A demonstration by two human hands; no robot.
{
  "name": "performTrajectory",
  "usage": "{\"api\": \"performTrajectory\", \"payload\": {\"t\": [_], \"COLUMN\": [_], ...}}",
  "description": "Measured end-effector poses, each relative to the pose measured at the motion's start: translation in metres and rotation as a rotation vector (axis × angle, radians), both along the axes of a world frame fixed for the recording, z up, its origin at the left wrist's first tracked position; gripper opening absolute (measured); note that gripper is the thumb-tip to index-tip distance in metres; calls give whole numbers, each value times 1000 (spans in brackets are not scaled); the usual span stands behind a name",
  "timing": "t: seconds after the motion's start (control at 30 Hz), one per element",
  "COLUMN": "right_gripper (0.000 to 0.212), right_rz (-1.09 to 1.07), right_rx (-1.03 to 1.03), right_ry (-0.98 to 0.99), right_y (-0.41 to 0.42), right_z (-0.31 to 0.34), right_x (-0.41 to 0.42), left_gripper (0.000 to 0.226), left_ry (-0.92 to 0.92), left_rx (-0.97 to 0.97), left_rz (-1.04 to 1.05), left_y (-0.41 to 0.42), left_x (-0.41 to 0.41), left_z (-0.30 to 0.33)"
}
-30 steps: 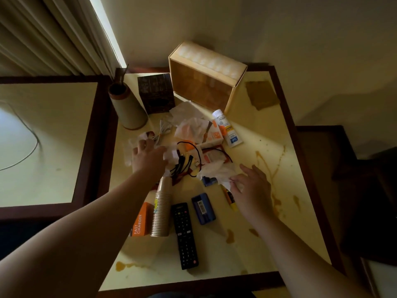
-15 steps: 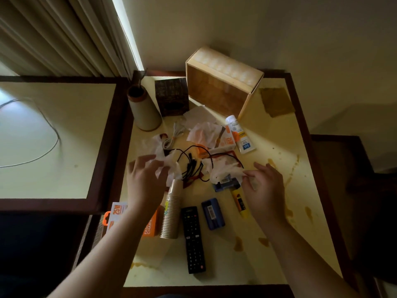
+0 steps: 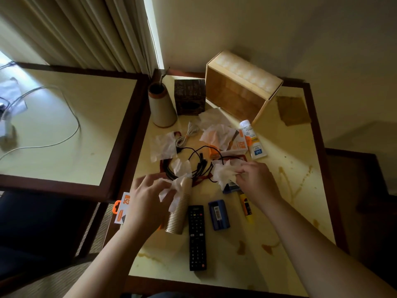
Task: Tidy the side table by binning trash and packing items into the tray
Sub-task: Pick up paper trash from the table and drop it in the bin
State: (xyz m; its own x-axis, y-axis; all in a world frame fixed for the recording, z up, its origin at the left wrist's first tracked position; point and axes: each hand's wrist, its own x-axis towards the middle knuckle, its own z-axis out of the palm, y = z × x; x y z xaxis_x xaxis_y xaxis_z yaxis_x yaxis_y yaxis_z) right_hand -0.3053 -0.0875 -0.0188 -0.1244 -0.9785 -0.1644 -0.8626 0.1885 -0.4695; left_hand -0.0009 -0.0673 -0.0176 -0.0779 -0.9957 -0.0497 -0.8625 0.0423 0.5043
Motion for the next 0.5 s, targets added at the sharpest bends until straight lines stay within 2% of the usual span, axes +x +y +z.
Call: {"api": "performTrajectory", "payload": {"t": [0.23, 0.33, 0.5], "right_gripper": [18, 17, 16], "right_rz": [-111, -119, -83], "right_rx": [-173, -214, -312], "right_ry": [-96, -121, -93], "right_y": [27, 32, 40], "right_z": [11, 18, 30], "right_x": [4, 6, 3], "left_gripper": [19, 24, 24], "left_ry": [-78, -175, -244], "left_rx": [121, 198, 393], "left_rz": [-97, -127, -42], "left_y": [-45, -69, -88], "left_x": [-23, -42, -62], "left_z": [-14, -22, -34]}}
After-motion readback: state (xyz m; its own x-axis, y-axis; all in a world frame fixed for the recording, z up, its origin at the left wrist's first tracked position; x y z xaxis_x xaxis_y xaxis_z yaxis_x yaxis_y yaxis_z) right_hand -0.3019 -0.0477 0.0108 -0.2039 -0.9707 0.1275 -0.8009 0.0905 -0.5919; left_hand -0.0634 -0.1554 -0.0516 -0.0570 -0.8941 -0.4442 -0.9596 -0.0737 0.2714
